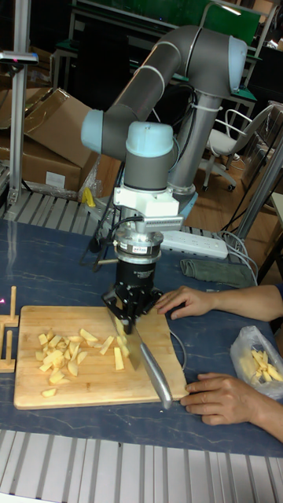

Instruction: Chop the potatoes

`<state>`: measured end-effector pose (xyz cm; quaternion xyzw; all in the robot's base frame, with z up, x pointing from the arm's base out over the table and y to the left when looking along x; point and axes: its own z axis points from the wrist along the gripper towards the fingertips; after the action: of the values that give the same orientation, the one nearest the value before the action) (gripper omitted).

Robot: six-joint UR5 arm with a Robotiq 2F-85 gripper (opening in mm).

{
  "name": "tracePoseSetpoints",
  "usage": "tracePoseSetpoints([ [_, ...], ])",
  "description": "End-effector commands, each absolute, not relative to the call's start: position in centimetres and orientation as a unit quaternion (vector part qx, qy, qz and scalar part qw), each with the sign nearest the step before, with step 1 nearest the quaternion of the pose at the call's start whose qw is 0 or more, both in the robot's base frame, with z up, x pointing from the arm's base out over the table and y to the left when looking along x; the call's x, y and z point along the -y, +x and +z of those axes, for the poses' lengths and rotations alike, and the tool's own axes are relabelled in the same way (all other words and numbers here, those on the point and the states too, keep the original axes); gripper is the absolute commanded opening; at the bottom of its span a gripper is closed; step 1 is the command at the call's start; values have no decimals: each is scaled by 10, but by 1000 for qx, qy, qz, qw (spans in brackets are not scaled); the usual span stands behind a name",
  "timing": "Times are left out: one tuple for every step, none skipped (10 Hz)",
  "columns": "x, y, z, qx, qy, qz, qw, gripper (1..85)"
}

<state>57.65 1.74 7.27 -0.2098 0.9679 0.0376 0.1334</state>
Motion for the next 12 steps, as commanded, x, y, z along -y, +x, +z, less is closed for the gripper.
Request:
tracePoseSetpoints([
  [-25,584,100,-974,-190,42,118,10],
  [-27,589,105,-975,-185,42,113,10],
  [-32,595,109,-977,-178,42,111,10],
  [-39,599,113,-978,-172,44,107,10],
  [-44,605,116,-980,-165,45,104,10],
  [-47,609,116,-980,-166,44,105,10],
  [-46,614,112,-978,-172,42,111,10],
  [-43,616,110,-977,-177,41,112,10],
  [-42,616,111,-977,-179,40,112,10],
  [-42,616,109,-976,-181,38,113,10],
  [-42,616,105,-976,-181,38,115,10],
  [-42,615,103,-976,-179,39,118,10],
])
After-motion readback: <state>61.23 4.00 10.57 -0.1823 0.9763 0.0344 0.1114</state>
